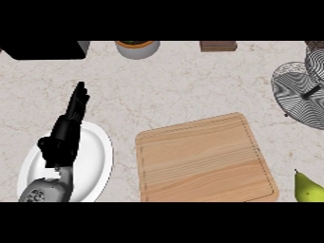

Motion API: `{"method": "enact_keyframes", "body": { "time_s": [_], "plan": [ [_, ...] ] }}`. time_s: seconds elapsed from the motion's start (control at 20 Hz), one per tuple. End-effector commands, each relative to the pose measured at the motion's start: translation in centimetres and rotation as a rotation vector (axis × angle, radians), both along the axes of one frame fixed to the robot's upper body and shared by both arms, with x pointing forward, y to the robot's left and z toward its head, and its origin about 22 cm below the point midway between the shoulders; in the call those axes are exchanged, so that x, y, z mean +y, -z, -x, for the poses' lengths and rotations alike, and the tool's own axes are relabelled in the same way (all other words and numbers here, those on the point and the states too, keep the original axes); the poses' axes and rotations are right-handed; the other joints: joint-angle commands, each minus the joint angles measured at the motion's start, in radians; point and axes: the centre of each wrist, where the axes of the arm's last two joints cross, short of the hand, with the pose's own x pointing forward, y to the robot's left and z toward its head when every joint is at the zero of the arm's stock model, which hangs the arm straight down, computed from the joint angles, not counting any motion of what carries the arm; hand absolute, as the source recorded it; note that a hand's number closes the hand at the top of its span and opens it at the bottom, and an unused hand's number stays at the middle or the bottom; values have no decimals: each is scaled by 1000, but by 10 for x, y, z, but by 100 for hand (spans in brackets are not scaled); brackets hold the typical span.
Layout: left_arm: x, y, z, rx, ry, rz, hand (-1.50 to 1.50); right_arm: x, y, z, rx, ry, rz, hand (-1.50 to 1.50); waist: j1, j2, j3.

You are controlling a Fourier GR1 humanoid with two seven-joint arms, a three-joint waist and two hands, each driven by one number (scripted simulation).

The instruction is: Pick the squash from the cutting board and place it in the tiered basket

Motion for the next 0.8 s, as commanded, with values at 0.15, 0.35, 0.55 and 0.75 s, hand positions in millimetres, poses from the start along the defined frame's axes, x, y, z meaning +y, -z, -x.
{"method": "enact_keyframes", "body": {
  "time_s": [0.15,0.35,0.55,0.75],
  "plan": [
    [-14,12,-2,-1,41,7,0,2,-2,-10,-66,95,36,150,38,10,-1],
    [-21,-5,-13,-9,63,0,0,-15,21,-23,-90,110,37,150,57,14,0],
    [-36,-10,-17,5,88,-3,0,-11,18,-37,-87,134,102,150,71,17,0],
    [-27,-10,-21,-10,56,1,0,-24,36,-55,-70,146,102,150,60,15,0]
  ]
}}
